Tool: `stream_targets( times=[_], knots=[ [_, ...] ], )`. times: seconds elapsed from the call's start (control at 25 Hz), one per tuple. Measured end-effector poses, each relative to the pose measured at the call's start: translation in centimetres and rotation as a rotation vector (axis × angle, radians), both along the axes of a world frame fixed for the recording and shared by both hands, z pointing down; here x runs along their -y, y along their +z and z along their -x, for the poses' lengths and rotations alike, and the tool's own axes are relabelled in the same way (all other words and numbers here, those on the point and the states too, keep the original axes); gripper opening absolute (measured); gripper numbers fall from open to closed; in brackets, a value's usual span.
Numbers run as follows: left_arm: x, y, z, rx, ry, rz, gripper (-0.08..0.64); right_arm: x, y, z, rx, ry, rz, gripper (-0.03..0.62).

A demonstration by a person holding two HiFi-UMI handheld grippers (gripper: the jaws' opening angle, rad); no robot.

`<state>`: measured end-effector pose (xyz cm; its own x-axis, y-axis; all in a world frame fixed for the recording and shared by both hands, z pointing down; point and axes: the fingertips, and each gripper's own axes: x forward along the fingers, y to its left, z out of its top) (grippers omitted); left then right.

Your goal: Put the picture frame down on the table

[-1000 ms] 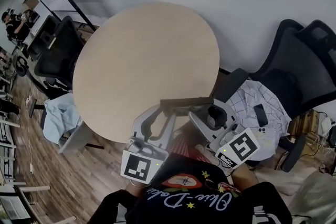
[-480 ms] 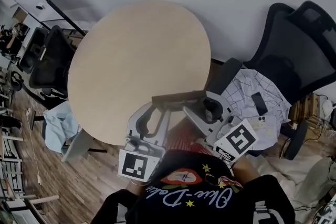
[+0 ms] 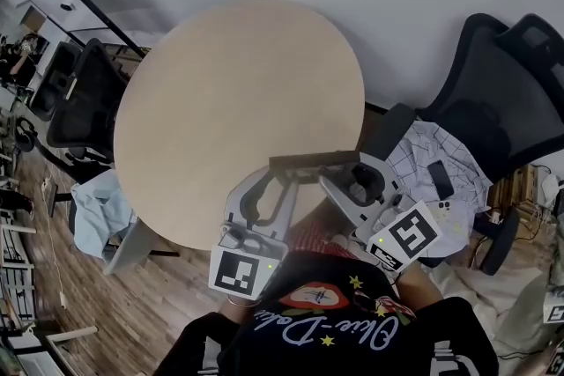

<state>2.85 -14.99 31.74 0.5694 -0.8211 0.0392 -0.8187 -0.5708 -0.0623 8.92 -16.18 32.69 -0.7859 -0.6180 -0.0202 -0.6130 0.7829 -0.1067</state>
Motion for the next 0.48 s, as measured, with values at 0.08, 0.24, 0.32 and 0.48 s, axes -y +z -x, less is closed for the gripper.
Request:
stream_targets(
  times=[0.08,0.24,0.32,0.48],
  knots=[
    [0.6,0.4,0.4,-0.004,-0.006,0.012,0.091,0.6,0.3,0.4,-0.008,-0.004,0.009,0.129],
    [2.0,1.3,1.3,-0.009,-0.015,0.026,0.091,2.1,1.1,1.3,-0.03,-0.015,0.023,0.129],
    [2.8,1.7,1.7,-0.016,-0.019,0.032,0.091,2.9,1.5,1.8,-0.047,-0.019,0.031,0.129],
    [4.0,2.7,2.4,-0.018,-0.028,0.057,0.092,4.1,2.6,2.5,-0.07,-0.026,0.056,0.129]
  ],
)
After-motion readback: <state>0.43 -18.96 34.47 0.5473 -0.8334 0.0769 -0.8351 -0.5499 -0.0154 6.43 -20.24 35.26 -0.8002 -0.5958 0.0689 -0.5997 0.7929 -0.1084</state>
